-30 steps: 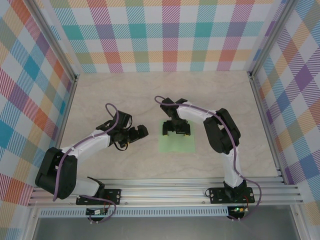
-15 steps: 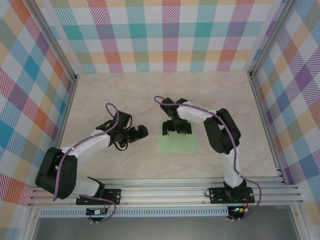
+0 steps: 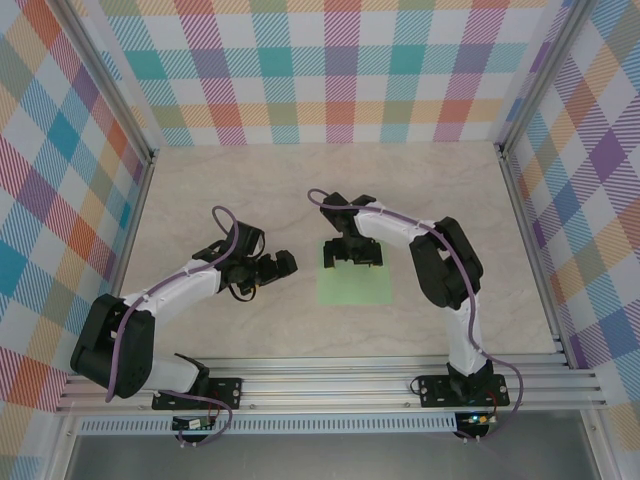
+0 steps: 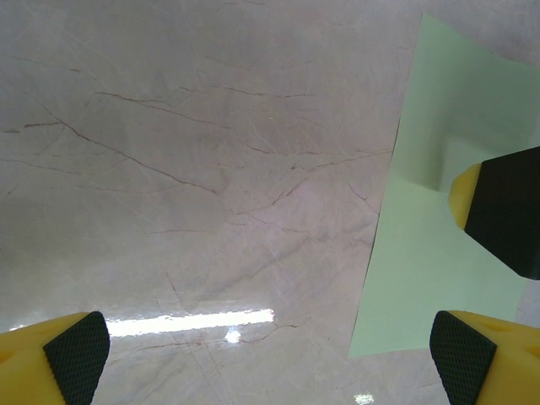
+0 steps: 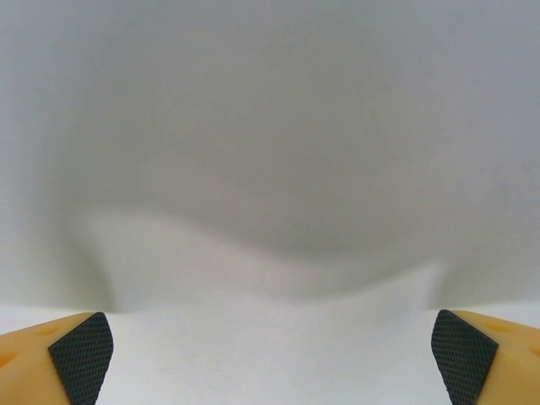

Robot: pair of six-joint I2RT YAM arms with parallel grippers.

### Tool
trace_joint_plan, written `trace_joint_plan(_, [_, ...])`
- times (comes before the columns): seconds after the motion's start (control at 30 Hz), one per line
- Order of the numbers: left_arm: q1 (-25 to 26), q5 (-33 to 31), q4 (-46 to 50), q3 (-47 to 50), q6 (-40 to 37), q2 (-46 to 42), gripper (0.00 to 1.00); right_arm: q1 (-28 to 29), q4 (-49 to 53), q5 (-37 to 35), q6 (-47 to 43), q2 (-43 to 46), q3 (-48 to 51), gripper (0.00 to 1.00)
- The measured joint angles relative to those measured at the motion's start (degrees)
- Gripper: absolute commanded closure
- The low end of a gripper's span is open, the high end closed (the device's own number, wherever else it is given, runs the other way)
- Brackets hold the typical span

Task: Fold a paper plane with a square sheet of paper (pick it up from the middle)
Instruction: Fold the square sheet of paper in half at the center of the table.

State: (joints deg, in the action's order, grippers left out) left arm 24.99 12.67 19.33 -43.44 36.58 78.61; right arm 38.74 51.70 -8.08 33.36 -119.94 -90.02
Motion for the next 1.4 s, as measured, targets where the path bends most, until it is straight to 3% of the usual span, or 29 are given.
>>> trace_joint_plan(0.43, [0.0, 0.35, 0.0, 0.0, -0.02, 0.52, 0.0, 0.0, -0.44, 1.01, -0.02, -2.27, -0.87, 0.0])
trace_joint_plan(0.73, [0.0, 0.35, 0.0, 0.0, -0.02, 0.52, 0.0, 0.0, -0.46, 1.03, -0.02, -2.27, -0.85, 0.11])
trace_joint_plan(1.1, [0.0, 0.33, 0.04, 0.0, -0.02, 0.52, 0.0, -0.15, -0.66, 1.09, -1.55, -1.11, -0.31, 0.56])
trace_joint_plan(1.3, [0.02, -0.09, 0.55, 0.0, 0.02, 0.46, 0.0, -1.33, -1.51, 3.06, -1.75, 4.24, 1.97, 0.69])
trace_joint_plan(1.4, [0.0, -0.24, 0.63, 0.0, 0.35, 0.33, 0.0, -2.54, -3.39, 6.71, -1.66, 8.83, 4.79, 0.68])
